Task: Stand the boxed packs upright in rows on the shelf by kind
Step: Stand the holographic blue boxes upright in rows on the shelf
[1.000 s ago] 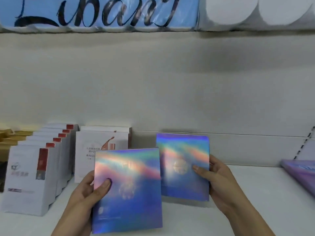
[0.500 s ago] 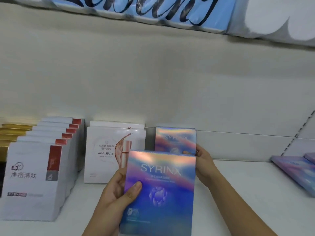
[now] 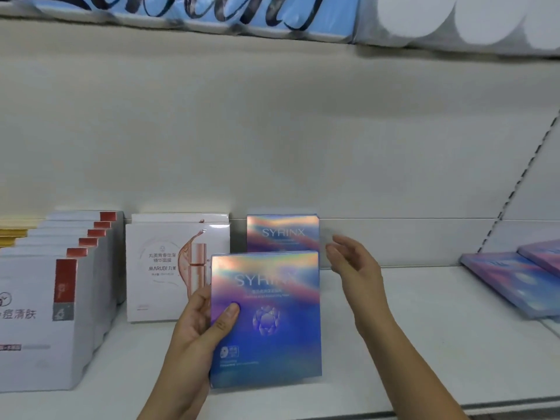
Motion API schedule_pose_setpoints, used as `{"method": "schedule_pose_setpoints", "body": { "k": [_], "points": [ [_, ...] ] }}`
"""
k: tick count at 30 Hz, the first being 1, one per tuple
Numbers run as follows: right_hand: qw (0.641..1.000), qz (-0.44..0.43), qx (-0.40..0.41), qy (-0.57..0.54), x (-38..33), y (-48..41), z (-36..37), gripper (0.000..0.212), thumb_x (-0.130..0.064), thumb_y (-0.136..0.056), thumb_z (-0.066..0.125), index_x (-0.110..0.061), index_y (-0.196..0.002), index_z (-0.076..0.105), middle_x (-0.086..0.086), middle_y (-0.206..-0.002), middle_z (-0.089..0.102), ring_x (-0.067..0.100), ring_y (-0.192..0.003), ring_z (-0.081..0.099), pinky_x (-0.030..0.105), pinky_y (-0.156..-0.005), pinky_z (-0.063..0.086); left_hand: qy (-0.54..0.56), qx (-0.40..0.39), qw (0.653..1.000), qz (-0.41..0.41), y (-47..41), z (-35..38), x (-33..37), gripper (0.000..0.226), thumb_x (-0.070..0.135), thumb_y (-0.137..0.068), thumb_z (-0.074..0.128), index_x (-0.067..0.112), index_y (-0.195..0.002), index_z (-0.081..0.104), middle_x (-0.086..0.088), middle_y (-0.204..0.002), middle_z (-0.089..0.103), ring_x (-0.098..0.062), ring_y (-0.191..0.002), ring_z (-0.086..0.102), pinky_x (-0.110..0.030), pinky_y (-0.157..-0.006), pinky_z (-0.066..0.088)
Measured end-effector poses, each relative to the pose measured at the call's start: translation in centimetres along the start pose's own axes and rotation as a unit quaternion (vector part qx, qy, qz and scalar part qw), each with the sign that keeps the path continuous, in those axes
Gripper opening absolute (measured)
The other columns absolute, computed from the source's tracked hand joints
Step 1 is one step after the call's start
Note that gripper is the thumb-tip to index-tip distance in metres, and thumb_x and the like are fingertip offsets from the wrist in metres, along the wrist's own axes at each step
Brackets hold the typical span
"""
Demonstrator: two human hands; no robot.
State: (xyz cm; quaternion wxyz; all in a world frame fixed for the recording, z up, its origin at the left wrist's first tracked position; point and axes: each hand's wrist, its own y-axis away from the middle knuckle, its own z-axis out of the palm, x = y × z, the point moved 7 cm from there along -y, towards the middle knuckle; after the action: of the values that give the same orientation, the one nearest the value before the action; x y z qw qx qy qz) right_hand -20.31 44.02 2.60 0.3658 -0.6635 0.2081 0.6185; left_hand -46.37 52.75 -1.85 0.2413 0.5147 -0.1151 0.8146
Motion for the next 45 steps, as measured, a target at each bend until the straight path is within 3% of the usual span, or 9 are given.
{"method": "schedule_pose_setpoints", "body": {
  "k": [2,5,10,14,18,24,31,36,45],
  "points": [
    [0.992,0.030,-0.120,-0.035,-0.9,3.3,0.6,0.026,-0.049,-0.088,0.069,-0.034,-0.109,0.075,-0.006,-0.108,0.078,0.016,-0.100,0.075,0.024,-0.075,0.061,-0.001,0.001,1.000,0.009,0.0,0.6,-0.2,0.052,0.028,-0.068,0.082,0.029,-0.118,0.069,-0.009,-0.114,0.078,-0.030,-0.097,0.078,-0.040,-0.063,0.064],
    [0.960,0.088,-0.261,-0.057,-0.4,6.6,2.0,0.040,-0.023,-0.089,0.078,-0.019,-0.127,0.067,0.007,-0.119,0.076,0.028,-0.108,0.074,0.039,-0.086,0.062,-0.015,-0.010,0.999,0.032,0.0,2.1,-0.4,0.047,0.027,-0.070,0.081,0.027,-0.115,0.070,-0.012,-0.113,0.078,-0.030,-0.094,0.078,-0.036,-0.063,0.063],
    [0.973,0.092,-0.198,-0.073,0.1,4.6,1.0,0.039,-0.002,-0.089,0.072,-0.012,-0.125,0.065,0.012,-0.114,0.077,0.031,-0.104,0.075,0.036,-0.079,0.063,-0.112,0.005,0.990,0.085,0.2,3.0,1.1,0.045,0.033,-0.071,0.080,0.035,-0.114,0.068,0.005,-0.110,0.079,-0.014,-0.102,0.076,-0.023,-0.069,0.062],
    [0.984,0.078,-0.157,-0.044,0.7,1.7,1.2,0.033,0.001,-0.090,0.072,-0.012,-0.121,0.067,0.008,-0.107,0.079,0.029,-0.097,0.077,0.035,-0.073,0.063,-0.168,0.056,0.975,0.137,1.0,2.0,2.8,0.067,0.037,-0.065,0.079,0.034,-0.129,0.062,0.023,-0.112,0.074,0.003,-0.108,0.069,-0.013,-0.080,0.056],
    [0.989,0.062,-0.115,0.064,2.1,-0.4,1.9,0.030,-0.006,-0.087,0.079,-0.022,-0.110,0.069,-0.006,-0.099,0.079,0.016,-0.092,0.076,0.040,-0.081,0.063,-0.194,0.028,0.971,0.134,1.9,2.7,2.5,0.060,0.033,-0.064,0.082,0.032,-0.123,0.066,0.021,-0.114,0.076,0.001,-0.108,0.070,-0.010,-0.083,0.055],
    [0.965,-0.070,-0.022,0.254,1.2,-1.1,1.5,0.037,-0.028,-0.072,0.089,-0.047,-0.087,0.061,-0.029,-0.085,0.067,-0.011,-0.083,0.064,0.006,-0.061,0.046,-0.231,0.018,0.963,0.139,2.7,3.0,1.9,0.038,0.005,-0.089,0.073,0.032,-0.116,0.070,0.018,-0.114,0.076,-0.002,-0.106,0.072,-0.010,-0.077,0.054],
    [0.959,-0.059,-0.004,0.277,1.2,-1.4,1.9,0.035,-0.034,-0.073,0.088,-0.037,-0.100,0.068,-0.015,-0.094,0.071,-0.001,-0.082,0.065,0.019,-0.066,0.050,-0.231,-0.003,0.962,0.147,2.8,4.0,2.5,0.036,0.003,-0.091,0.070,0.031,-0.115,0.071,0.018,-0.112,0.076,-0.002,-0.102,0.072,-0.009,-0.072,0.054],
    [0.967,-0.002,0.019,0.255,1.0,-0.2,-0.5,0.063,-0.041,-0.080,0.084,-0.022,-0.136,0.061,-0.004,-0.118,0.069,0.011,-0.104,0.065,0.020,-0.083,0.050,-0.209,-0.042,0.968,0.136,2.3,6.6,1.6,0.033,0.013,-0.088,0.071,0.029,-0.117,0.071,0.012,-0.111,0.078,-0.009,-0.106,0.073,-0.020,-0.080,0.058],
    [0.972,0.035,0.136,0.186,-3.3,9.1,-21.6,0.059,-0.039,-0.087,0.078,-0.032,-0.141,0.054,-0.014,-0.126,0.064,-0.008,-0.113,0.059,0.010,-0.091,0.046,-0.172,-0.192,0.965,0.044,4.4,21.4,-7.2,0.035,0.025,-0.083,0.077,0.029,-0.118,0.074,0.004,-0.115,0.078,-0.015,-0.114,0.071,-0.044,-0.110,0.046]
  ]
}}
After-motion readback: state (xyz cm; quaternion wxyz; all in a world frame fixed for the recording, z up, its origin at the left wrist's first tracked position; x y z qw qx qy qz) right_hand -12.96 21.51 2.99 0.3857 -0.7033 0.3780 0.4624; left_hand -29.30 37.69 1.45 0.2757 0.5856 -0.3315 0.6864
